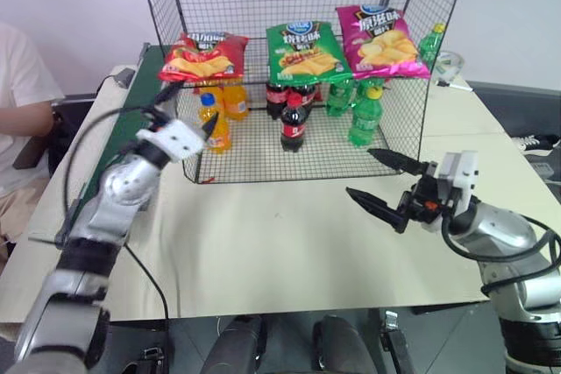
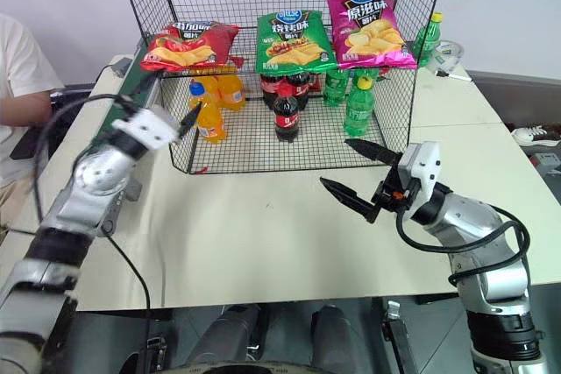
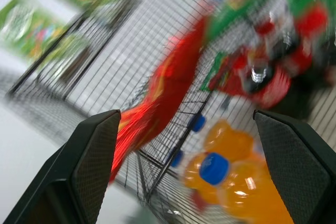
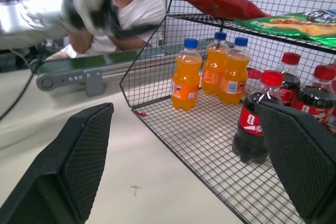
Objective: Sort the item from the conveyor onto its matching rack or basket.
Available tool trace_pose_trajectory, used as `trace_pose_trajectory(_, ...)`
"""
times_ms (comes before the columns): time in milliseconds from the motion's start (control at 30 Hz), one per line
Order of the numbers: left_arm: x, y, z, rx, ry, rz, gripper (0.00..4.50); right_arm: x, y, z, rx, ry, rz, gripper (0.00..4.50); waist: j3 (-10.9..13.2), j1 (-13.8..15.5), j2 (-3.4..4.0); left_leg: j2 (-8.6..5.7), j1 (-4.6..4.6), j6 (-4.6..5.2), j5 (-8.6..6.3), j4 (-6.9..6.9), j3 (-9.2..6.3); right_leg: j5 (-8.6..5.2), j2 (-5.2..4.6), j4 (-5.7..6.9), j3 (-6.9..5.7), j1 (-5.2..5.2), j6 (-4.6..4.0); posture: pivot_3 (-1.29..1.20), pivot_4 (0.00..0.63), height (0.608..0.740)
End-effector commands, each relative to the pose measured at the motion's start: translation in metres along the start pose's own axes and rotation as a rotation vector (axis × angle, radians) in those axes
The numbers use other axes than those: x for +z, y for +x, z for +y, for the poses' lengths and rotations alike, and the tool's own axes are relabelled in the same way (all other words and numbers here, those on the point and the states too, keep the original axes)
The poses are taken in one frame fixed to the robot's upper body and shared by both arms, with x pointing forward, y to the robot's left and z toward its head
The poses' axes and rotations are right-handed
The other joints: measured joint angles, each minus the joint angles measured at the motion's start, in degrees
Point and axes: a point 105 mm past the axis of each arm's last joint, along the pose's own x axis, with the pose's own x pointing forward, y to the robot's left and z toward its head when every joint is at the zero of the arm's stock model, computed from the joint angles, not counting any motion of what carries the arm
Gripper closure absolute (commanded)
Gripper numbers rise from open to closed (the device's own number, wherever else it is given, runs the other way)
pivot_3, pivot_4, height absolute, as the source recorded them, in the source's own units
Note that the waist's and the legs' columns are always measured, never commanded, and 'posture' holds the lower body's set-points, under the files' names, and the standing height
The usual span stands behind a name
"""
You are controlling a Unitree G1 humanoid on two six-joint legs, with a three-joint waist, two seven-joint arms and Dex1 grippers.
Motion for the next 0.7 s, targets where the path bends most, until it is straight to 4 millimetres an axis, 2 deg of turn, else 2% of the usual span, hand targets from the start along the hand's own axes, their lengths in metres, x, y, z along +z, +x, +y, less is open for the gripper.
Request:
trace_pose_trajectory(33, 0.004, -0.029, 0.016, -0.035, -0.344, 0.038, 0.28, 0.009, -0.007, -0.005, 0.003, -0.041, -0.006, 0.0, 0.0, -0.1, 0.04, 0.0, 0.01, 0.01, -0.01, 0.0, 0.0, 0.0, 0.0, -0.02, -0.01, 0.02, 0.0, 0.0, 0.15, 0.74)
trace_pose_trajectory(100, -0.008, -0.051, 0.015, -0.078, -0.58, 0.146, 0.28, 0.009, -0.013, -0.008, 0.003, -0.044, 0.013, 0.0, 0.0, -0.3, 0.12, 0.0, 0.02, 0.08, -0.05, 0.0, 0.04, -0.01, -0.02, -0.07, 0.03, 0.02, 0.0, 0.0, 0.15, 0.74)
trace_pose_trajectory(267, -0.017, -0.089, 0.013, -0.178, -0.725, 0.296, 0.28, 0.008, -0.034, -0.014, 0.014, -0.058, 0.083, 0.0, 0.0, 0.2, 0.13, 0.01, 0.04, 0.1, -0.06, 0.03, 0.01, -0.01, 0.01, -0.08, 0.0, -0.05, -0.01, 0.0, 0.15, 0.74)
trace_pose_trajectory(533, -0.044, -0.126, 0.034, -0.151, -0.695, 0.415, 0.28, 0.008, -0.065, -0.024, -0.01, -0.069, 0.178, 0.0, 0.0, 1.2, 0.16, 0.02, 0.11, 0.11, -0.1, -0.02, 0.05, -0.1, -0.06, -0.18, 0.02, -0.01, -0.2, 0.0, 0.15, 0.74)
trace_pose_trajectory(700, -0.057, -0.139, 0.04, -0.105, -0.699, 0.454, 0.28, 0.007, -0.072, -0.029, -0.029, -0.074, 0.193, 0.0, 0.0, 1.2, 0.16, 0.02, 0.11, 0.12, -0.11, -0.03, 0.06, -0.11, -0.09, -0.19, 0.03, -0.03, -0.21, 0.0, 0.15, 0.74)
